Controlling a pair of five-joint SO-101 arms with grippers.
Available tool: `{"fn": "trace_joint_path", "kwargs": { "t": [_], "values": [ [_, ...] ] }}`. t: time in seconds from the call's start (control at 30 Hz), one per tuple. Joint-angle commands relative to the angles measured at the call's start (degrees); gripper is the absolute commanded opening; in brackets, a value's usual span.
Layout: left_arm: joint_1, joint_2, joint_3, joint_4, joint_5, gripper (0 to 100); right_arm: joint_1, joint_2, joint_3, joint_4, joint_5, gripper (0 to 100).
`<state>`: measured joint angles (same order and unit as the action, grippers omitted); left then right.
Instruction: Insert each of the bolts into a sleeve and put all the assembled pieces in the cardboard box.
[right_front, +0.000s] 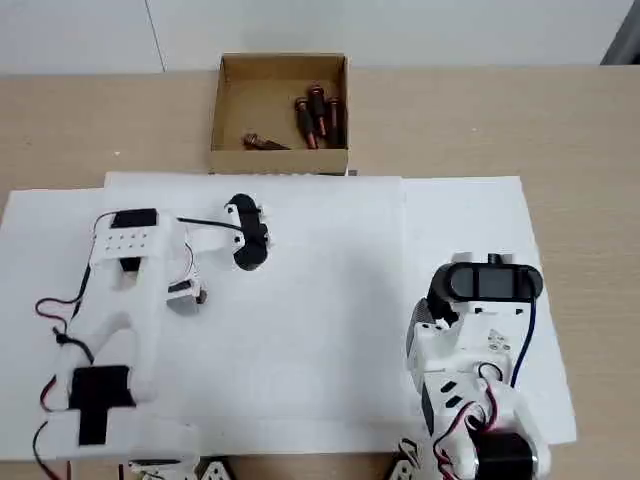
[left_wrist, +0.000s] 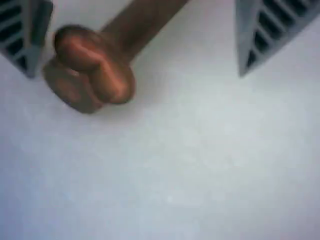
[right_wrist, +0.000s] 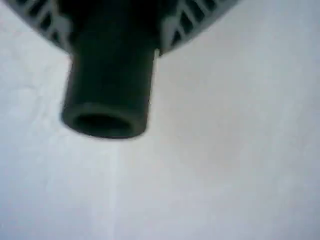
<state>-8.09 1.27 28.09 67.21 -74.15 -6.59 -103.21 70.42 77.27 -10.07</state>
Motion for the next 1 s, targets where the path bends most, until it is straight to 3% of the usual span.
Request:
{"fn": "trace_joint_path", "kwargs": {
  "t": [0.0,0.27,0.47,0.77,0.97],
  "values": [
    [-0.09,1.49,-4.09,1.67,-1.76,24,-0.31,-0.48,-0.44,-1.01,0.62,0.3],
    [1.23,1.93,-4.79,4.84,-1.58,9,-0.31,-0.48,-0.44,-1.01,0.62,0.3],
    [2.9,1.85,-5.41,8.26,-1.58,4,-0.22,-0.48,-0.44,-1.01,0.62,0.3],
    [7.38,1.85,-19.03,28.31,-1.58,0,-0.13,-0.48,-0.53,-1.01,0.62,0.3],
    [8.09,1.85,-21.76,31.82,-1.58,0,-0.22,-0.48,-0.79,-1.1,0.62,0.3]
  ]
}}
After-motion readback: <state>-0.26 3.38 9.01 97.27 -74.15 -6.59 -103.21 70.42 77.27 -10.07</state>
